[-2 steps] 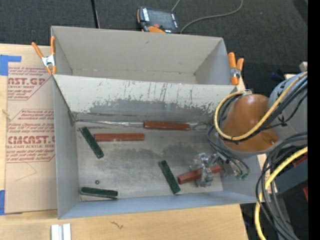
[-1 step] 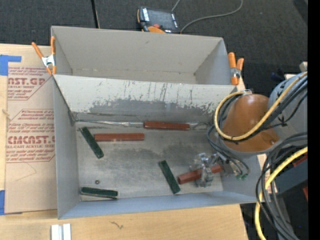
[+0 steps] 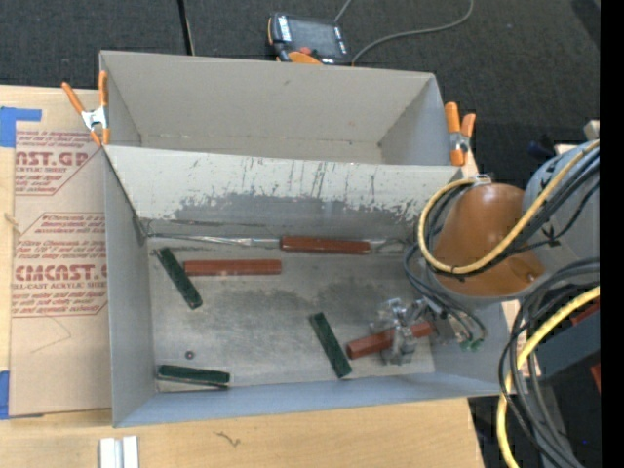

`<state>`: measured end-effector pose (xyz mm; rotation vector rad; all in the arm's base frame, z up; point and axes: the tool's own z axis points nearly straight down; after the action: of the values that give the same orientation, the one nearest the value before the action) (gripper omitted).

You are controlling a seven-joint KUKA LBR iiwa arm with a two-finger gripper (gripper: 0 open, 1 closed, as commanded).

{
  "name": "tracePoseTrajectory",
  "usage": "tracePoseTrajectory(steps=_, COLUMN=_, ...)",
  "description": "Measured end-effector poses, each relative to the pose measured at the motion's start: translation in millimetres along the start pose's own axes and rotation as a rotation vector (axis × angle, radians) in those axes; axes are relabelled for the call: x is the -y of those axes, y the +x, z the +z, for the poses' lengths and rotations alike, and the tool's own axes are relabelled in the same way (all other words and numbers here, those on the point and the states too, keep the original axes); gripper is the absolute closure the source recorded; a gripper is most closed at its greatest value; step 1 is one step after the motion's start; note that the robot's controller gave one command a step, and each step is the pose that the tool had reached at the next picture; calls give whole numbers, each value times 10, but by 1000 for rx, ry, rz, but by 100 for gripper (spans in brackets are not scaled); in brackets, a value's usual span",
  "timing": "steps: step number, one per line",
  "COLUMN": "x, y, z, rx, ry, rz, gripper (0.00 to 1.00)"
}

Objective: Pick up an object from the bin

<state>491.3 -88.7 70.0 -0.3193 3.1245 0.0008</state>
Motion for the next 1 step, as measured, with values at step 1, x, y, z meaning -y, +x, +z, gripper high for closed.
tracePoseTrajectory(steps=1, x=0, y=0, z=0, rx=0, ry=0, rz=0, gripper=100)
